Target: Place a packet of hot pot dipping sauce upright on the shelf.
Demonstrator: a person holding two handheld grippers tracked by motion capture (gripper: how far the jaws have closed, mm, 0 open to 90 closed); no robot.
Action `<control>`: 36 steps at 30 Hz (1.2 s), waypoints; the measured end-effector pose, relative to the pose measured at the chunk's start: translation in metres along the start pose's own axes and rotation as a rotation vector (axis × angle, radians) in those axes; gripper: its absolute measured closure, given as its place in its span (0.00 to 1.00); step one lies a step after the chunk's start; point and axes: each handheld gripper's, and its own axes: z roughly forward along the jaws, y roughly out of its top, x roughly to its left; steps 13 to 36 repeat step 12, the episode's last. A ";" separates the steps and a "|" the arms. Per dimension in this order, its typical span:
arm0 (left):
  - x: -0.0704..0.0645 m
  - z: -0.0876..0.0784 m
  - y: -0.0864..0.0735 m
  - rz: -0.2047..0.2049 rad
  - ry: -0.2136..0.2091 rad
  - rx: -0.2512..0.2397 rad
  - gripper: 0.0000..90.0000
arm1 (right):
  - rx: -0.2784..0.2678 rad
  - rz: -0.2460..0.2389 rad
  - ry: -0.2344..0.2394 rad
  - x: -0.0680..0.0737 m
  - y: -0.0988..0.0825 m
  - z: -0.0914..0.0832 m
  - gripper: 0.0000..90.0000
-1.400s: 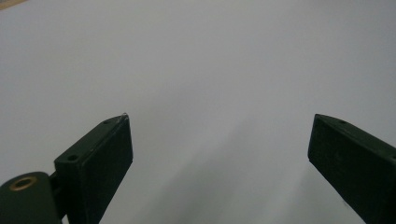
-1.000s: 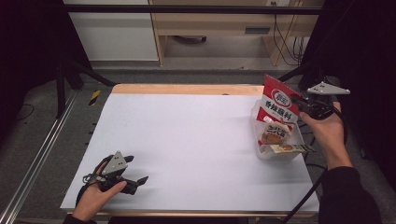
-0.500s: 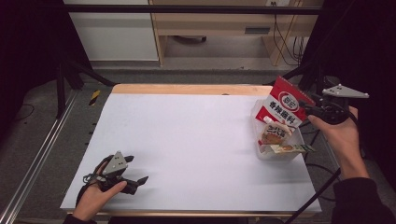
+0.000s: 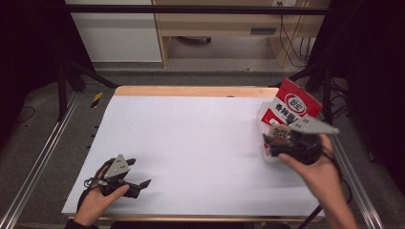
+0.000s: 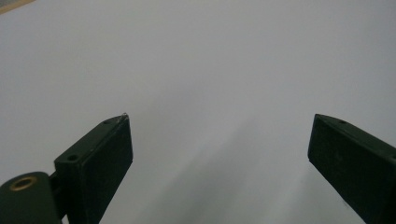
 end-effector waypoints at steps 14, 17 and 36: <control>0.006 -0.002 -0.003 -0.033 0.041 0.007 0.06 | 0.119 0.045 0.224 0.107 -0.063 0.076 0.12; 0.006 -0.002 -0.003 -0.033 0.041 0.007 0.06 | 0.119 0.045 0.224 0.107 -0.063 0.076 0.12; 0.006 -0.002 -0.003 -0.033 0.041 0.007 0.06 | 0.119 0.045 0.224 0.107 -0.063 0.076 0.12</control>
